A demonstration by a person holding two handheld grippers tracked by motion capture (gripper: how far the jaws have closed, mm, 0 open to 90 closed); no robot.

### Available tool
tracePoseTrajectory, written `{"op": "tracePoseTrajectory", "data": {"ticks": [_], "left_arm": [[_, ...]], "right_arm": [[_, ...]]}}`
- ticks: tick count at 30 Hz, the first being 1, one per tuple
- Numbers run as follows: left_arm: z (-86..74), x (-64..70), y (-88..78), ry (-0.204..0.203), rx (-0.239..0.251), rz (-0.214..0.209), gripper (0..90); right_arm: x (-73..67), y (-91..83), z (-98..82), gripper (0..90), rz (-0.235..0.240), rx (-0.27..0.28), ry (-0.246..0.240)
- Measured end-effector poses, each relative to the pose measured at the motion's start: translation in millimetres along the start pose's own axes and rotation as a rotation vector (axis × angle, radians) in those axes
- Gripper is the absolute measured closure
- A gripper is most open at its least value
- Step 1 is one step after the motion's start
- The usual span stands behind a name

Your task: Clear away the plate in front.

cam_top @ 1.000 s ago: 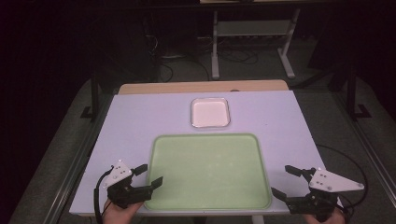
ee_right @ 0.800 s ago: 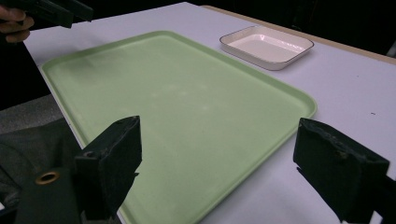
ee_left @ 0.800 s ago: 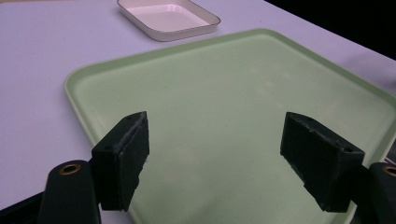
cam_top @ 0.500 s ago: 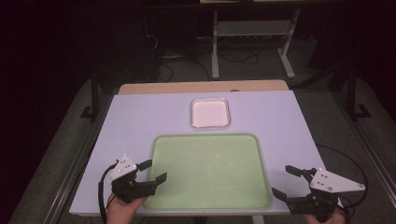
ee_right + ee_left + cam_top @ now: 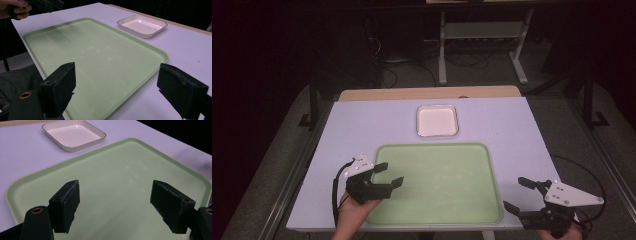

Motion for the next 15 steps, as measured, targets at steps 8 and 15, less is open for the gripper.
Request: {"op": "tracePoseTrajectory", "data": {"ticks": [8,15], "left_arm": [[15.4,-3.5,27.1,0.028,-0.045,-0.019,23.5],[21.8,-10.3,46.8,0.025,-0.076,-0.009,23.9]], "right_arm": [[1.5,-1.0,0.9,14.4,-0.003,0.008,0.001],[2.0,-1.1,1.4,14.5,0.003,0.013,0.002]]}}
Point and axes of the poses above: each handheld gripper's, and its own axes: y roughly forward along the jaws, z roughly out of its top, x roughly to its right, the point moved 6 cm from there along y, roughly forward along the jaws, and after that the axes turned 10 degrees about x, right-handed, at the moved point
